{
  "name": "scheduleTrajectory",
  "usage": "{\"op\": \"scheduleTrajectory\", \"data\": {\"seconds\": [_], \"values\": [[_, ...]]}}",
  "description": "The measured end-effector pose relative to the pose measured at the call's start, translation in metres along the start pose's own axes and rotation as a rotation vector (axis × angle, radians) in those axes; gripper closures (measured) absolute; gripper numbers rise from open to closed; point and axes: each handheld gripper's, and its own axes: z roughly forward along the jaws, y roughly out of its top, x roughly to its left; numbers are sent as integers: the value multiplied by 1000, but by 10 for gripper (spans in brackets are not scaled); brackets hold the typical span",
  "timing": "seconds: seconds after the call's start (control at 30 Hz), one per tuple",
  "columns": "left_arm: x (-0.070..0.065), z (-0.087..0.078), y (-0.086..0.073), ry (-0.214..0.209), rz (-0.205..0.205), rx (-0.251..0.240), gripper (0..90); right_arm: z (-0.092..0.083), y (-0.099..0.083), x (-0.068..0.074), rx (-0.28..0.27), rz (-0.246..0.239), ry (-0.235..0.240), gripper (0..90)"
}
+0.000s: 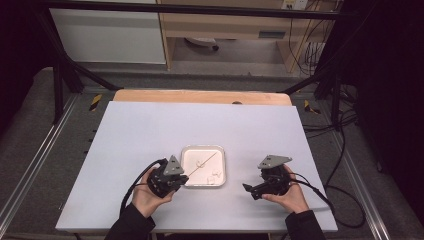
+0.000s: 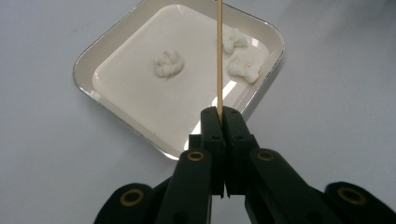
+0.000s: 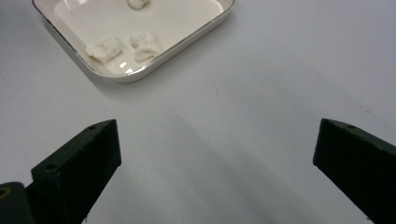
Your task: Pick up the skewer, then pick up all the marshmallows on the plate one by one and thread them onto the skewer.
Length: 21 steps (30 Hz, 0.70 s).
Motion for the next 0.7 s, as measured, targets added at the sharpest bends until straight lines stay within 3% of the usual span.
{"op": "scheduleTrajectory", "data": {"seconds": [0.23,0.47,0.7], "values": [[7,-10,-23,45,-70,-70,891,-2,6,-2,-40,82,3,10],[12,-17,-38,86,-108,-112,891,4,17,4,-55,90,8,9],[16,-22,-48,82,-134,-135,890,13,31,11,-82,117,26,9]]}}
